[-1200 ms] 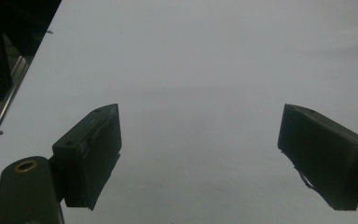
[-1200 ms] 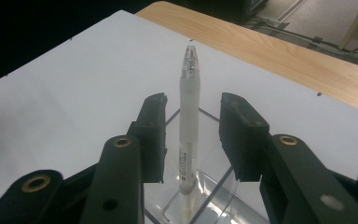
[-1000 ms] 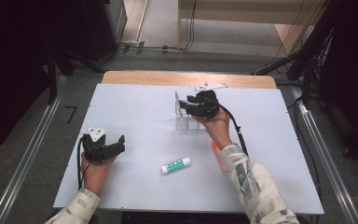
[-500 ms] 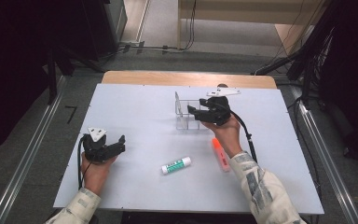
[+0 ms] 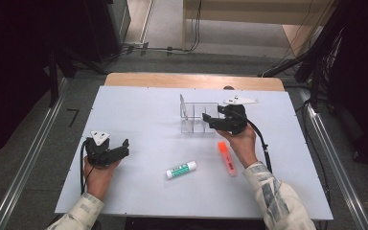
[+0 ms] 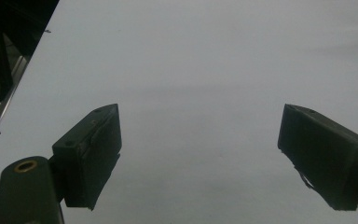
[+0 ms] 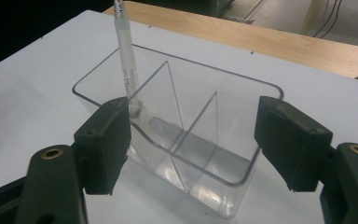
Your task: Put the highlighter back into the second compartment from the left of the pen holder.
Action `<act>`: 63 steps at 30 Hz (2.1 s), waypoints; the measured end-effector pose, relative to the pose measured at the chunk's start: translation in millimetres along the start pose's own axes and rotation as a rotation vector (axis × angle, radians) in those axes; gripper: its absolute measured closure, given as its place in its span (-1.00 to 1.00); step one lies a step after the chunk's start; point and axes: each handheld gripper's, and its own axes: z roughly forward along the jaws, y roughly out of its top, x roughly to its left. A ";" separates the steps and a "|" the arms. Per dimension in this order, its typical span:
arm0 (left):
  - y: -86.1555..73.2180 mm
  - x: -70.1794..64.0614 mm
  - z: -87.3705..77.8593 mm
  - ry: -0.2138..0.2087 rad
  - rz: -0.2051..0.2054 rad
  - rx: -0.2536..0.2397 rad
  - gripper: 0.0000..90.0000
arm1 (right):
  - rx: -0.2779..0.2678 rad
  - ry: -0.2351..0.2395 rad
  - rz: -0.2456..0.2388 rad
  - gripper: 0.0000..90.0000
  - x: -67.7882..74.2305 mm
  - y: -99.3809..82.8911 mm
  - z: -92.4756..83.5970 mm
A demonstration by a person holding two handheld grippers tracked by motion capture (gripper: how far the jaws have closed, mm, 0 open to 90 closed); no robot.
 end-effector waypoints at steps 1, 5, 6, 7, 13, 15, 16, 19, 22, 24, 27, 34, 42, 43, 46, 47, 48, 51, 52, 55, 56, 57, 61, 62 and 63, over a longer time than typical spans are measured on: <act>0.0 0.0 0.0 0.000 0.000 0.000 -0.69 | 0.000 -0.003 0.001 -0.44 -1.0 -1.4 -1.2; 0.1 -0.3 0.3 -0.001 0.003 0.000 -0.69 | 0.006 -0.013 0.007 -0.46 -3.5 -6.6 -5.4; 0.1 -0.5 0.2 0.000 0.003 0.001 -0.69 | 0.009 -0.015 0.007 -0.47 -3.7 -7.8 -6.2; 0.1 -0.5 0.4 -0.002 0.003 0.001 -0.69 | 0.013 -0.016 0.004 -0.47 -4.2 -9.1 -6.9; 0.2 -0.2 0.8 -0.004 0.003 0.003 -0.69 | 0.029 -0.046 -0.012 -0.48 -5.1 -21.1 -11.9; 0.2 -0.3 0.7 -0.004 0.002 0.001 -0.69 | 0.040 -0.051 -0.014 -0.49 -5.9 -24.5 -12.9; 0.3 -0.4 0.7 -0.005 0.001 0.001 -0.69 | 0.044 -0.050 -0.013 -0.49 -6.3 -25.6 -13.6; 0.3 -0.4 0.6 -0.005 0.001 0.001 -0.69 | 0.048 -0.054 -0.010 -0.49 -6.6 -28.6 -16.0; 0.3 -0.3 0.6 -0.006 -0.001 -0.001 -0.69 | 0.058 -0.055 -0.011 -0.49 -6.8 -31.7 -16.4; 0.4 -0.1 0.2 -0.006 0.000 -0.001 -0.69 | 0.068 -0.058 -0.007 -0.49 -6.5 -33.6 -16.5; 0.5 0.3 0.0 -0.005 -0.002 -0.002 -0.69 | 0.077 -0.064 -0.017 -0.49 -7.0 -36.3 -17.1; 0.6 0.1 -0.1 -0.006 -0.002 -0.003 -0.69 | 0.104 -0.073 -0.011 -0.49 -10.0 -44.6 -21.3; 0.6 0.0 -0.3 -0.006 -0.002 -0.003 -0.69 | 0.125 -0.089 -0.009 -0.49 -9.9 -55.7 -25.0; 0.6 0.0 -0.3 -0.006 -0.002 -0.003 -0.69 | 0.129 -0.088 -0.012 -0.49 -9.6 -57.8 -24.9; 0.7 0.2 -0.5 -0.005 -0.001 -0.003 -0.69 | 0.146 -0.090 -0.014 -0.49 -7.8 -63.9 -23.8; 0.7 0.2 -0.5 -0.005 -0.001 -0.003 -0.69 | 0.150 -0.091 -0.014 -0.49 -7.0 -65.8 -23.3; 0.7 0.1 -0.6 -0.005 -0.001 -0.003 -0.69 | 0.149 -0.091 -0.014 -0.49 -6.3 -68.1 -23.2; 0.7 0.2 -0.7 -0.007 -0.002 -0.004 -0.69 | 0.147 -0.105 -0.034 -0.49 -2.0 -75.0 -23.6; 0.7 0.2 -0.7 -0.006 -0.002 -0.004 -0.69 | 0.147 -0.109 -0.041 -0.48 -0.6 -77.2 -23.6; 0.7 0.2 -0.7 -0.006 -0.002 -0.004 -0.69 | 0.162 -0.107 -0.054 -0.48 2.4 -83.7 -23.1; 0.7 0.2 -0.7 -0.007 -0.002 -0.004 -0.69 | 0.167 -0.110 -0.058 -0.47 3.5 -85.8 -22.9; 0.7 0.1 -0.7 -0.008 -0.001 -0.004 -0.69 | 0.173 -0.112 -0.061 -0.47 4.4 -87.7 -22.8; 0.7 0.2 -0.9 -0.008 -0.001 -0.005 -0.69 | 0.192 -0.121 -0.072 -0.40 5.7 -93.9 -22.0; 0.7 0.2 -1.0 -0.008 -0.001 -0.004 -0.69 | 0.200 -0.118 -0.073 -0.39 5.8 -94.8 -22.0; 0.7 0.3 -0.9 -0.008 -0.001 -0.005 -0.69 | 0.202 -0.119 -0.072 -0.36 5.7 -95.5 -22.1</act>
